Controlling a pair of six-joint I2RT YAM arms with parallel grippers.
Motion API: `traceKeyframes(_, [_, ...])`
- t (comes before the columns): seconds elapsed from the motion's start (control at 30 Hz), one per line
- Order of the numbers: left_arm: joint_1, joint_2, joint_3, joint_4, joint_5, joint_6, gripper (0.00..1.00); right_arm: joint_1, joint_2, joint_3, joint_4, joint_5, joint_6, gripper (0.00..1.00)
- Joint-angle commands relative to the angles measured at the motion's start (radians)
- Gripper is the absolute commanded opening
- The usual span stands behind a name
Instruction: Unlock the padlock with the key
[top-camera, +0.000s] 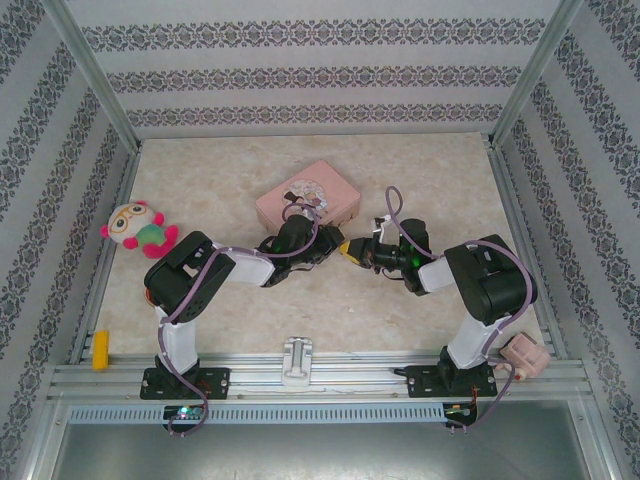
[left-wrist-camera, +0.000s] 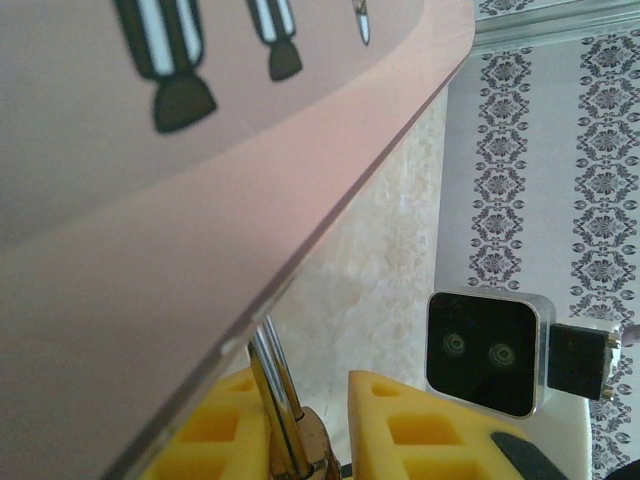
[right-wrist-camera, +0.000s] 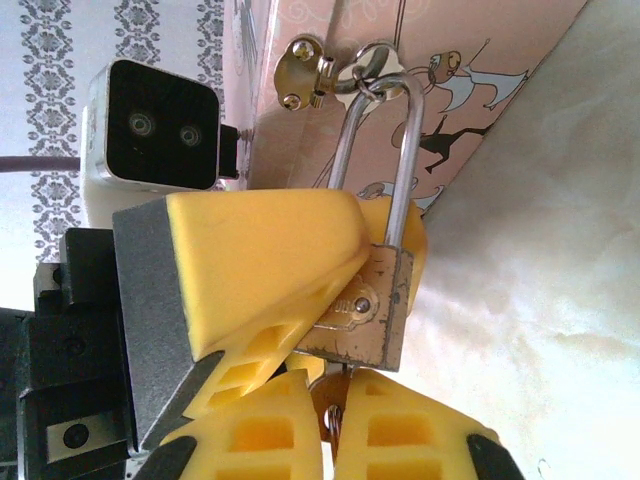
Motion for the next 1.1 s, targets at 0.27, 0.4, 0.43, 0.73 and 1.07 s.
traceKeyframes(0.27, [-0.023,-0.008,-0.046,0.038,0.151,-0.093,0.45,-0.044,0.025,0.014,0.112,0.159,0.069,0.00])
traceKeyframes(0.4, [-0.020,-0.029,-0.050,0.020,0.137,-0.079,0.51,-0.044,0.022,0.011,0.112,0.155,0.062,0.00])
traceKeyframes(0.43, [-0.019,-0.035,-0.052,0.018,0.134,-0.077,0.53,-0.044,0.019,0.012,0.112,0.154,0.060,0.00])
traceKeyframes(0.73, [-0.008,-0.061,-0.068,0.011,0.114,-0.069,0.61,-0.044,0.057,0.030,0.157,0.136,0.107,0.00])
traceKeyframes(1.07, [-0.002,-0.069,-0.069,0.009,0.105,-0.063,0.64,-0.040,0.215,0.052,0.430,0.127,0.361,0.00])
